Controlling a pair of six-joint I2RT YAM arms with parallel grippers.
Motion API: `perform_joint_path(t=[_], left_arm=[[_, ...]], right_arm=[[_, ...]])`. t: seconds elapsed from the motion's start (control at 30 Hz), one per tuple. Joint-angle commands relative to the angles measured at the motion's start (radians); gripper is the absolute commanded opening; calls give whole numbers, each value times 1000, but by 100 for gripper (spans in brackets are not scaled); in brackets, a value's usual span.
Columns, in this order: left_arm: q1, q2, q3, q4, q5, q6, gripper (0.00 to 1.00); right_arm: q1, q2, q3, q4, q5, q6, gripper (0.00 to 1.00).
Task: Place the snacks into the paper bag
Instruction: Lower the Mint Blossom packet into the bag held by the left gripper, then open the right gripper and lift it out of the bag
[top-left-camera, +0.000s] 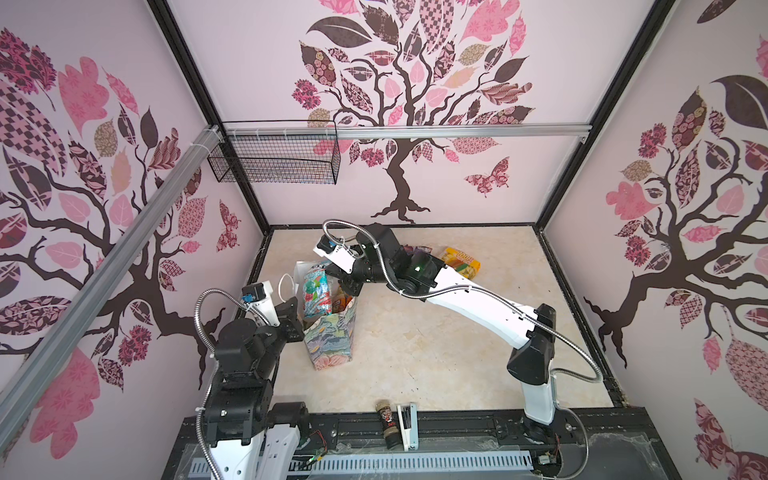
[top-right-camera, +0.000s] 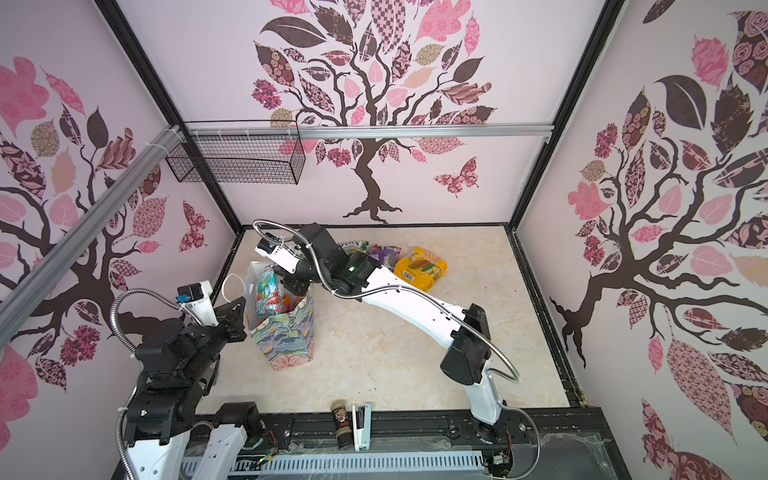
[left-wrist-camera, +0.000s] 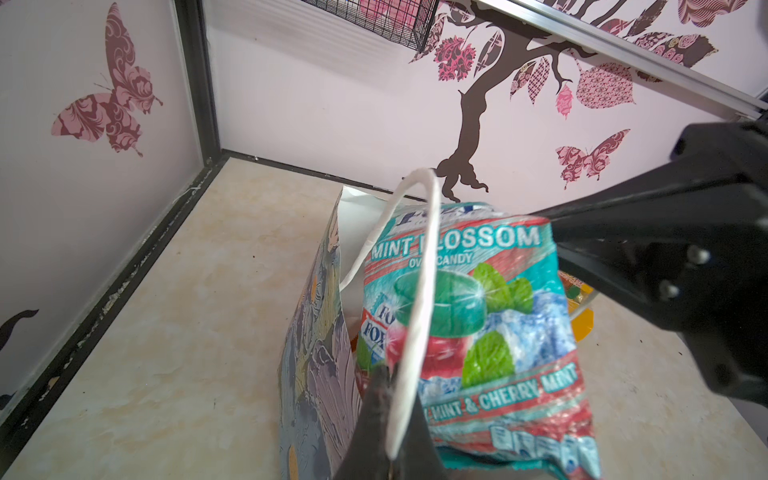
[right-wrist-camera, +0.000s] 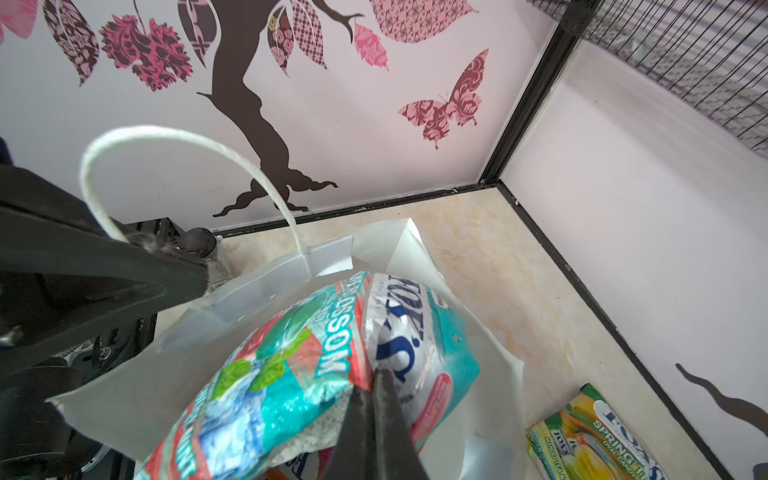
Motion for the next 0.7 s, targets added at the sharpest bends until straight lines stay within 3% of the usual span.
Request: perform_joint_path(t=[0.0, 0.37, 0.67], left_arm=[[5, -3, -15, 41, 9, 4, 0], [5, -3, -13, 41, 11, 7, 0], [4, 2, -12, 43, 12, 9, 0]], right_arm=[[-2, 29, 50, 30, -34, 17, 0], [-3, 42, 45, 19, 22, 11, 0], [-2, 24, 38, 26, 59, 3, 17]])
